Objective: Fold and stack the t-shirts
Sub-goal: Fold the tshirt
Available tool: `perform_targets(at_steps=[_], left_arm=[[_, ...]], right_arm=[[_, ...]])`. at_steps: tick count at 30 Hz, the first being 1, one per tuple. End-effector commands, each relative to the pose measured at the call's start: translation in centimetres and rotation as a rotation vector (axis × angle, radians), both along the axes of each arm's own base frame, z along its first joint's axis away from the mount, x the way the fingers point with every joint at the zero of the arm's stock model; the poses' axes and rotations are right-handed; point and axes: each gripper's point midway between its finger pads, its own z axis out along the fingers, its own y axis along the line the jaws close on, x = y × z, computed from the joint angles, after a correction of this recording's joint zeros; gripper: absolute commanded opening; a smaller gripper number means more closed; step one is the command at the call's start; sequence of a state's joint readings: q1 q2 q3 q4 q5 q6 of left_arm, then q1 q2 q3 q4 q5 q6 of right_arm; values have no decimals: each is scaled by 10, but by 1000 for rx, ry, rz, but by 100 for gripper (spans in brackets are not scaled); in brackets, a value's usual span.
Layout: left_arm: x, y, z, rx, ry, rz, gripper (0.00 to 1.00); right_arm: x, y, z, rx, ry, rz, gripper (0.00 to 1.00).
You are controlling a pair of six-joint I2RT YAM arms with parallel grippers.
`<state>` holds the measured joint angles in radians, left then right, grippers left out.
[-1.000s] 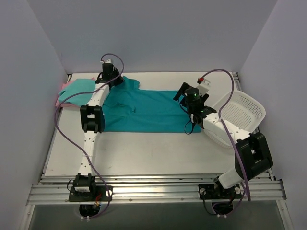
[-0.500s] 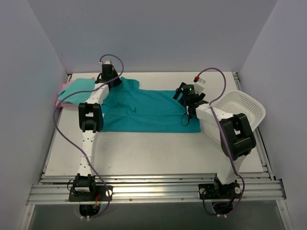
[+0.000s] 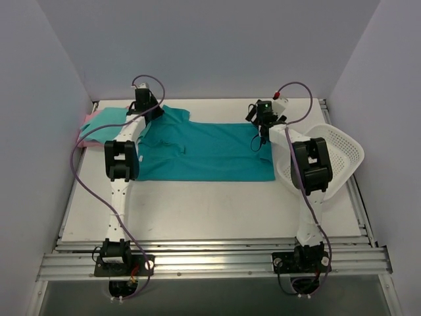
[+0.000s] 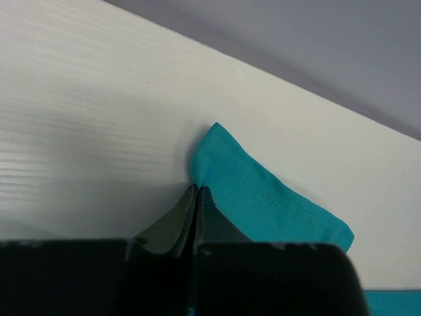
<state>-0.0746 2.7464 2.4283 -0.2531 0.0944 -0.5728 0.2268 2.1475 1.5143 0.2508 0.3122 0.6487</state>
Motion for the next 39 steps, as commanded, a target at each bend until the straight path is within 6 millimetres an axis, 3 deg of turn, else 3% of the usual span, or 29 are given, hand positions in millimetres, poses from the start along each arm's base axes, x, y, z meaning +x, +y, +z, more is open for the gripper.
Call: perform_targets(at_steps=[1, 10, 23, 24, 25, 26, 28, 29, 32, 34, 39], left_arm=[[1, 6, 6, -14, -12, -1, 2], [-1, 5, 6, -21, -13, -14, 2], [0, 6, 5, -37, -11, -19, 2], [0, 5, 4, -38, -11, -22, 2], [0, 5, 4, -39, -11, -21, 2], [-1, 6, 3, -40, -9, -21, 2], [-1, 6, 3, -40, -9, -21, 2], [0, 7, 3, -40, -11, -19, 2], [0, 5, 4, -43, -12, -23, 2], [-1, 7, 3, -44, -9, -21, 2], [0, 8, 2, -48, -11, -17, 2]], right_arm=[[13, -14, 5, -18, 4, -22, 88], [33, -22, -13, 4, 20, -28, 88], [36, -17, -49, 43, 55, -11, 82], [35, -16, -51, 47, 55, -7, 76], [36, -16, -51, 50, 53, -4, 75], [36, -15, -51, 53, 49, -1, 60], [36, -14, -51, 61, 44, 5, 42], [36, -14, -51, 63, 43, 5, 28], [35, -16, -51, 66, 45, 4, 6], [34, -16, -51, 68, 47, 5, 0], [29, -20, -53, 67, 53, 0, 0]])
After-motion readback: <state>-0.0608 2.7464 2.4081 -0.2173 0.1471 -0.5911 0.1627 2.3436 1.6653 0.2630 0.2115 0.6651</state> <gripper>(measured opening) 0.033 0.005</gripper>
